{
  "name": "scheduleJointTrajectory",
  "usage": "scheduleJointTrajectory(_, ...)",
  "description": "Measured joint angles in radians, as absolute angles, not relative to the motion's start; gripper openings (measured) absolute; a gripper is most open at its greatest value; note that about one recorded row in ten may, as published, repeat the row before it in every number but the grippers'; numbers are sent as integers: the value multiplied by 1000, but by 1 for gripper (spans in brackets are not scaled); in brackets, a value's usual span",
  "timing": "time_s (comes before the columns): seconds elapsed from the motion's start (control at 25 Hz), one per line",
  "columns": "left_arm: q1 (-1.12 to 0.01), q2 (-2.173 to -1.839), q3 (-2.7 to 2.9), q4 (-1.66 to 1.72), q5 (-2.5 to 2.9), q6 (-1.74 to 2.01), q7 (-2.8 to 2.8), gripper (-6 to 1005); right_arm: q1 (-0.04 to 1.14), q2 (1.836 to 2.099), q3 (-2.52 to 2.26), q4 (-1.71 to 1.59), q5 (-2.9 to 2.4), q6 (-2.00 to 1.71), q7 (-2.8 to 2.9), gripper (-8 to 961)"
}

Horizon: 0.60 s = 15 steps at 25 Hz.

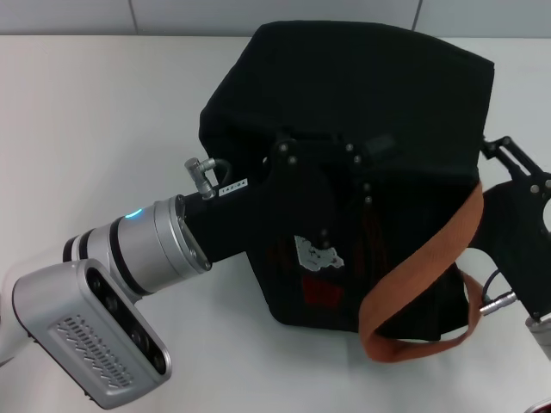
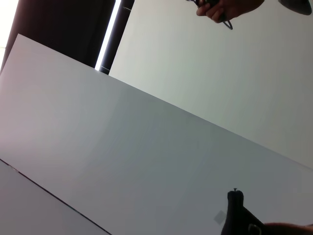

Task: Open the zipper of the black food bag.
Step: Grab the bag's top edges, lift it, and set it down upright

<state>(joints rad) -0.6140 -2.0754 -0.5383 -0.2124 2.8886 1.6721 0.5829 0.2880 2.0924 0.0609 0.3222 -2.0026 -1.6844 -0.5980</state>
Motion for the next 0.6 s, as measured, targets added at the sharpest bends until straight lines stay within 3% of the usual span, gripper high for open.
scheduleJointTrajectory(0.32, -611, -2075, -538, -219, 2889, 1672, 583, 92, 285, 2092, 52, 303, -2027, -1666, -600, 408)
scheduleJointTrajectory(0.6, -612, -2075, -538, -219, 2888, 1672, 583, 92, 274, 2093, 51, 293, -2040, -1668, -603, 440)
